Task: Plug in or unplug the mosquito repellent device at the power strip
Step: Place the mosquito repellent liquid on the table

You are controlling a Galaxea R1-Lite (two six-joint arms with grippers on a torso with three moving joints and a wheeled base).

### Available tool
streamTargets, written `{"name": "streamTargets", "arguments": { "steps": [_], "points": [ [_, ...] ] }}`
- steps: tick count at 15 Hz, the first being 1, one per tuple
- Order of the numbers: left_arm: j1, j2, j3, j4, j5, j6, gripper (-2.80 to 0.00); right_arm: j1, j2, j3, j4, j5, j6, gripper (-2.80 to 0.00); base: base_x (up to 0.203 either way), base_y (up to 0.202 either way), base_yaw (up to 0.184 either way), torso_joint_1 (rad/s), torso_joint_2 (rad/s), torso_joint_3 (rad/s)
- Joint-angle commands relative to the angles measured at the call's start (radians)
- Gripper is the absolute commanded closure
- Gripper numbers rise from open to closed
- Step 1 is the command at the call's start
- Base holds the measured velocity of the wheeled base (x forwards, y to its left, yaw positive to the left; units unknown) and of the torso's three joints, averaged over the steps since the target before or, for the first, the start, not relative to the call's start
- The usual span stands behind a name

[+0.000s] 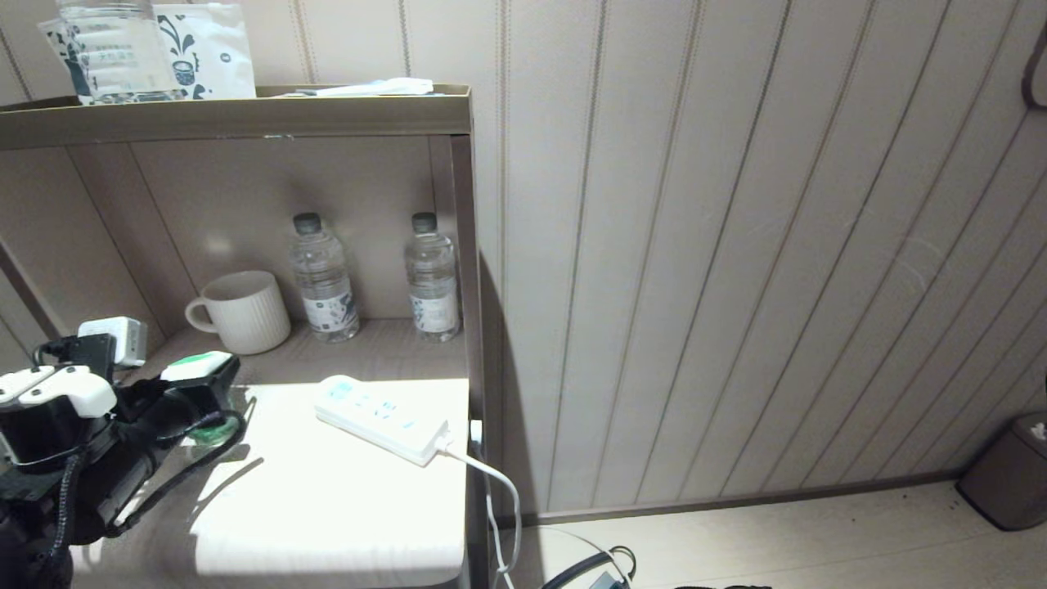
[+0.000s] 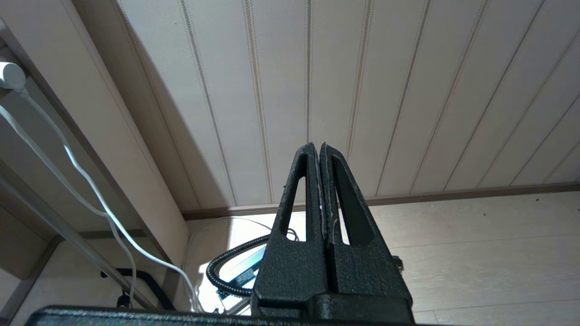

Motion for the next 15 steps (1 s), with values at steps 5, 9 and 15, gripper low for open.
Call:
{"name": "streamTargets", "arguments": {
  "steps": [5, 9, 15],
  "points": [
    [-0.003, 0.083, -0.058, -0.043, 0.033, -0.049, 0.0, 0.0, 0.001, 0.0, 0.001, 0.0, 0.0, 0.0, 0.0, 0.0, 0.0, 0.0, 0.0, 0.0],
    [-0.021, 0.082, -0.05, -0.043, 0.054, -0.044, 0.0, 0.0, 0.001, 0.0, 0.001, 0.0, 0.0, 0.0, 0.0, 0.0, 0.0, 0.0, 0.0, 0.0],
    [-0.03, 0.073, -0.046, -0.043, 0.06, 0.074, 0.0, 0.0, 0.001, 0.0, 0.001, 0.0, 0.0, 0.0, 0.0, 0.0, 0.0, 0.0, 0.0, 0.0]
  ]
}}
